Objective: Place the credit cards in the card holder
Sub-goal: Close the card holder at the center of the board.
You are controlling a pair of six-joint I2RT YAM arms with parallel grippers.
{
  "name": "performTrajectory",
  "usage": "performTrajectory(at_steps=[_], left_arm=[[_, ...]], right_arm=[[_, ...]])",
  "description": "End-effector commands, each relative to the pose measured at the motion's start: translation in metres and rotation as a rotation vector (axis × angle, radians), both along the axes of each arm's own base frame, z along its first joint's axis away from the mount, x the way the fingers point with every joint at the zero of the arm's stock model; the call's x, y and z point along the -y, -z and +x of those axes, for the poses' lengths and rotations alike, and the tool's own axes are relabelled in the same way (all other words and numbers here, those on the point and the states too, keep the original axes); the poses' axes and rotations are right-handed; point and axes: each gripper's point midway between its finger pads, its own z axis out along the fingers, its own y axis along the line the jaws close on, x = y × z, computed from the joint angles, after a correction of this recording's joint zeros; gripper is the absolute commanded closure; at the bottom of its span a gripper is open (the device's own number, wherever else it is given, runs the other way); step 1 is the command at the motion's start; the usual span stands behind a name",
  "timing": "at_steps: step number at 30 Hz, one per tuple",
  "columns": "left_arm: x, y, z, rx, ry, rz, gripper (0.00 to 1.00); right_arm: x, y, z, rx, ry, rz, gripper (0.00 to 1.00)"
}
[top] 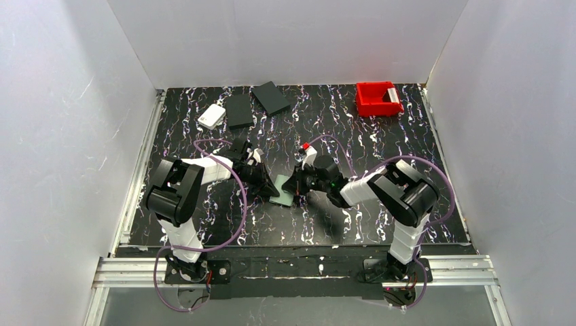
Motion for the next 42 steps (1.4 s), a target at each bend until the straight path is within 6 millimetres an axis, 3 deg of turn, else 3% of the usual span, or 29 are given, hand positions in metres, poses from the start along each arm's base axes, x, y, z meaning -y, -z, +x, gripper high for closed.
performTrajectory(at_steps=[1,7,10,11,13,17,21,22,24,28,32,34,35,38,42], left_arm=[[-0.016,0.014,0.0,0.01,-0.007,0.114,1.0],[-0.017,0.009,0.001,0.02,0.007,0.127,1.0],[-0.021,0.01,0.002,0.031,0.004,0.149,1.0],[-0.022,0.009,0.003,0.036,-0.002,0.158,1.0],[-0.023,0.005,0.007,0.053,-0.011,0.166,1.0],[-0.022,0.0,0.008,0.066,0.001,0.161,1.0],[-0.022,0.0,0.005,0.073,0.009,0.15,1.0],[-0.023,0.0,0.003,0.078,0.012,0.151,1.0],[-0.023,-0.001,0.001,0.078,0.017,0.142,1.0],[-0.02,-0.005,-0.001,0.079,0.03,0.117,1.0],[-0.017,-0.017,0.0,0.106,0.049,0.094,1.0],[-0.016,-0.024,0.001,0.113,0.066,0.088,0.98],[-0.014,-0.03,0.002,0.123,0.073,0.078,0.97],[-0.013,-0.043,0.004,0.152,0.082,0.065,0.91],[-0.01,-0.057,0.001,0.164,0.091,0.027,0.78]], right_arm=[[0.053,0.083,-0.044,-0.106,0.021,-0.306,0.99],[0.054,0.124,-0.064,-0.022,0.066,-0.406,0.99],[0.073,0.135,-0.067,0.048,0.134,-0.482,0.99],[0.089,0.143,-0.068,0.07,0.172,-0.532,0.99],[0.095,0.159,-0.072,0.077,0.174,-0.545,0.99],[0.124,0.193,-0.063,0.218,0.29,-0.87,0.99],[0.12,0.216,-0.072,0.329,0.244,-1.025,0.99],[0.123,0.214,-0.074,0.324,0.253,-1.017,0.99],[0.101,0.185,-0.065,0.324,0.284,-0.84,0.99],[0.081,0.137,-0.052,0.159,0.246,-0.568,0.98],[0.051,0.062,-0.03,0.181,0.165,-0.486,0.54],[0.038,0.027,-0.017,0.184,0.136,-0.483,0.4],[0.034,0.011,-0.014,0.165,0.112,-0.48,0.38],[0.042,-0.03,0.002,0.128,0.155,-0.502,0.3],[0.087,-0.065,0.012,0.013,0.333,-0.483,0.19]])
